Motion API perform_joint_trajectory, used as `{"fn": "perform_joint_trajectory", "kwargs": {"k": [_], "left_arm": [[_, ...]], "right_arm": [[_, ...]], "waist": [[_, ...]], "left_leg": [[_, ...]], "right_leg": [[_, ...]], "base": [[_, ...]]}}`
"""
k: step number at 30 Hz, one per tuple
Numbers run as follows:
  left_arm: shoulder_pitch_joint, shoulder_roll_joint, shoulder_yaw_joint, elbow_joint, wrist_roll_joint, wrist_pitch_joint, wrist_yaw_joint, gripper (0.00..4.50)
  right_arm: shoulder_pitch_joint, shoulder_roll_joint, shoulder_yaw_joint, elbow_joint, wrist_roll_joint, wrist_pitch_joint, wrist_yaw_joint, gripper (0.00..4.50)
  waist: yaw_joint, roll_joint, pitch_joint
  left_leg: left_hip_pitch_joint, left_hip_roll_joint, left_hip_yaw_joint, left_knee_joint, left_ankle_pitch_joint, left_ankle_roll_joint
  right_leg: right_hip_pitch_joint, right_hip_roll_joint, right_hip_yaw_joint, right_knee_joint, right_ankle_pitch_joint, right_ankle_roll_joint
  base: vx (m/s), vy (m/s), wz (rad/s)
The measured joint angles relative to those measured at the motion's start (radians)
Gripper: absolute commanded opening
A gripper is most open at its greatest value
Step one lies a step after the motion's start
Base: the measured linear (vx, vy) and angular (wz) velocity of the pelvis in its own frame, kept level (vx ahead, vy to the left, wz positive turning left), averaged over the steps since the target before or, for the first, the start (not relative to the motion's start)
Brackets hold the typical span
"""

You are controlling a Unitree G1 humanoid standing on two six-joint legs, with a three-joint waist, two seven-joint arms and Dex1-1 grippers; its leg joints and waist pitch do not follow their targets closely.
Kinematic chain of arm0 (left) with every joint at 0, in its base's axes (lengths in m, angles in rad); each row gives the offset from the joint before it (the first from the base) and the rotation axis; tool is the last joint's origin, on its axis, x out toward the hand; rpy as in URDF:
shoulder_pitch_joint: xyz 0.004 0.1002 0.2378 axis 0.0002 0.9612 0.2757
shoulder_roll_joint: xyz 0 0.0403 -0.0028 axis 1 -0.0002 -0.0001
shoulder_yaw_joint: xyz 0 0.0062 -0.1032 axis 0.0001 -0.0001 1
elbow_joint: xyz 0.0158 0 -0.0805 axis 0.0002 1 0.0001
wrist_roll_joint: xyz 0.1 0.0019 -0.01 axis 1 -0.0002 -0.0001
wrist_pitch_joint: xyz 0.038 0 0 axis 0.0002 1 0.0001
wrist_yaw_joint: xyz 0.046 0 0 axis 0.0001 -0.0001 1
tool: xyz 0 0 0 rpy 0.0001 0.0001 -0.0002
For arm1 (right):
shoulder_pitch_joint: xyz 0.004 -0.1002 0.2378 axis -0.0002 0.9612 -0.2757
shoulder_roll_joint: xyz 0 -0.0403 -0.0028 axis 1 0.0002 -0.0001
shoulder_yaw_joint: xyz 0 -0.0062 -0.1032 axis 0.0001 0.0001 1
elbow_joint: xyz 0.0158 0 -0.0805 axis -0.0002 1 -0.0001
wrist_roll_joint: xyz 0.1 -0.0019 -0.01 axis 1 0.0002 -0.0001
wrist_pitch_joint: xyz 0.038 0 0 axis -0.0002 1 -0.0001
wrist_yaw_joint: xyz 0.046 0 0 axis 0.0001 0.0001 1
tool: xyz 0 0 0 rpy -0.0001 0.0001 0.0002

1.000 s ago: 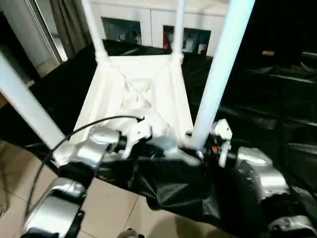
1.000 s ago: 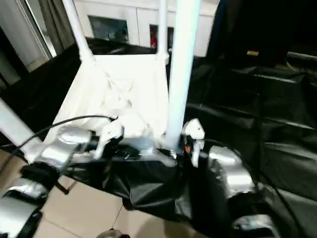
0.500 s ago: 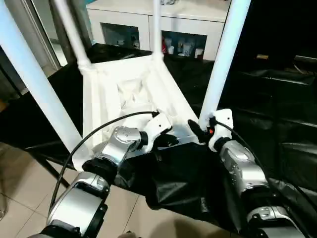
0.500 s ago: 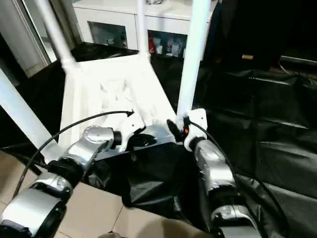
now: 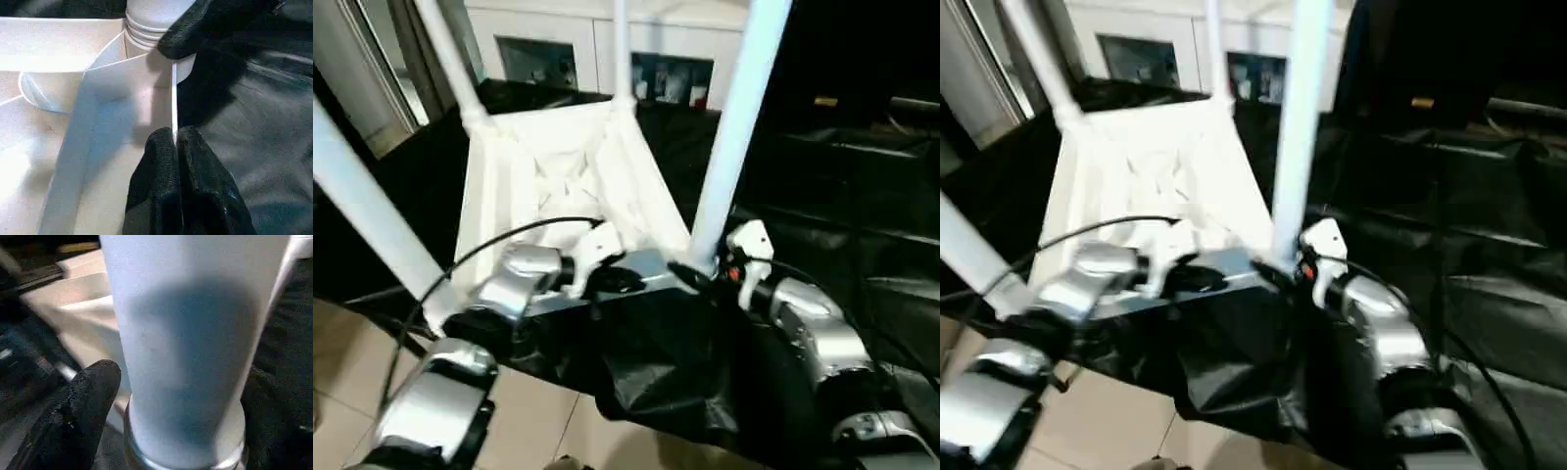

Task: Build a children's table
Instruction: Rotate leg to tighten

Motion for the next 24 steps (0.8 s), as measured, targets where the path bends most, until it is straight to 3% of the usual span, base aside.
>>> {"fn": "perform_joint_trajectory", "kwargs": {"k": [4,6,9,10,16,24], "left_arm": [[0.014,0.037,-0.003,-0.027,-0.016,-0.004,-0.094,0.0],[0.018,0.049,-0.003,-0.03,-0.022,-0.002,-0.129,0.0],[0.032,0.066,-0.007,-0.044,-0.034,0.01,-0.168,0.0],[0.037,0.066,-0.008,-0.049,-0.035,0.012,-0.178,0.0],[0.043,0.071,-0.009,-0.058,-0.036,0.013,-0.193,0.0],[0.042,0.045,-0.01,-0.048,-0.021,0.005,-0.138,0.0]], "right_arm": [[0.012,-0.032,0.028,-0.033,0.023,0.02,0.126,3.75],[0.013,-0.035,0.039,-0.035,0.028,0.022,0.159,3.44],[0.014,-0.036,0.049,-0.036,0.031,0.025,0.19,3.39],[0.014,-0.036,0.057,-0.036,0.031,0.03,0.2,3.14],[0.017,-0.032,0.06,-0.038,0.04,0.043,0.213,2.77],[0.034,-0.023,0.053,-0.044,0.037,0.04,0.166,2.72]], "waist": [[0.009,0.0,0.0],[0.012,0.0,0.0],[0.016,0.0,0.0],[0.019,0.0,0.0],[0.025,-0.001,0.0],[0.031,-0.002,-0.002]], "left_leg": [[-0.012,0.002,0.0,0.009,-0.002,0.003],[-0.012,0.002,0.0,0.011,-0.002,0.003],[-0.012,0.003,0.0,0.013,-0.002,0.003],[-0.012,0.003,0.0,0.014,-0.002,0.002],[-0.012,0.003,0.0,0.015,-0.001,0.002],[-0.01,0.004,0.0,0.016,-0.001,0.001]], "right_leg": [[-0.012,0.0,0.0,0.009,-0.002,-0.002],[-0.013,0.0,0.0,0.01,-0.002,-0.002],[-0.012,0.0,0.0,0.011,-0.002,-0.002],[-0.012,0.0,0.0,0.011,-0.002,-0.002],[-0.011,0.0,0.0,0.012,-0.001,-0.002],[-0.01,0.0,0.0,0.014,-0.001,-0.002]], "base": [[0.0,0.0,0.0],[0.0,0.0,0.0],[0.0,0.0,0.0],[0.0,0.0,0.0],[0.0,0.0,0.0],[0.0,0.0,0.0]]}}
